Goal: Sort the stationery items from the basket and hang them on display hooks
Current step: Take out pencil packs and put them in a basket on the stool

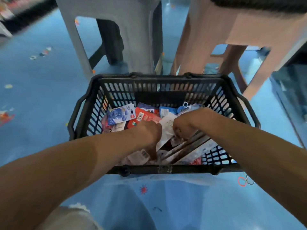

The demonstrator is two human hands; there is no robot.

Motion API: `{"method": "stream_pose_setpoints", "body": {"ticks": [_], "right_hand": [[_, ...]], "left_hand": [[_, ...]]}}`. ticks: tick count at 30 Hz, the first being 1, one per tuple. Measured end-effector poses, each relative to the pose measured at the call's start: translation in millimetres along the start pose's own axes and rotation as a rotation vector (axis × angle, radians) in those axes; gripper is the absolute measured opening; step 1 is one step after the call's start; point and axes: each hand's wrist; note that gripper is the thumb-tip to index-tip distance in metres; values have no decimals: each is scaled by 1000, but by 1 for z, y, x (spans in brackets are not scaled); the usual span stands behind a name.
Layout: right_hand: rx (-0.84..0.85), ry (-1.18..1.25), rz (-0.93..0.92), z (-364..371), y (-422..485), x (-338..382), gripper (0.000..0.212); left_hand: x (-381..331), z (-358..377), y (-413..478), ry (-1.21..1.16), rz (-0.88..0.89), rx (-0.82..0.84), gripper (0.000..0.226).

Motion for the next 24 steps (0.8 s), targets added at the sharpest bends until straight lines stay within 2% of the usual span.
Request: {"method": "stream_pose_setpoints", "body": {"ticks": [7,12,15,16,20,22,24], "right_hand": [[-22,6,-21,12,-24,5,39],[-43,30,-21,17,-28,4,29],[-180,87,8,24,-23,-1,8],[-212,104,4,25,-22,-2,6],[-365,234,-12,21,-22,-10,11],[-596,255,-25,12,-26,-17,11],[-855,315,-26,2,-34,-21,16]], "left_hand": [[22,-19,-22,-396,-120,-77,49],[45,-20,-25,-485,-168,-211,38],[53,-18,-26,-568,-263,-246,18],[55,-15,-26,-598,-298,-251,20],[66,-6,-26,-876,-381,-209,52],[72,-5,-27,-1068,-440,-162,50],[77,-3,-26,-1239,-485,-178,34]]}}
Point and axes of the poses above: each hand's wrist, its own y-axis towards the middle knuckle, its own z-axis out of the palm, x = y × z, and after that the axes turned 10 degrees about -x, right-handed
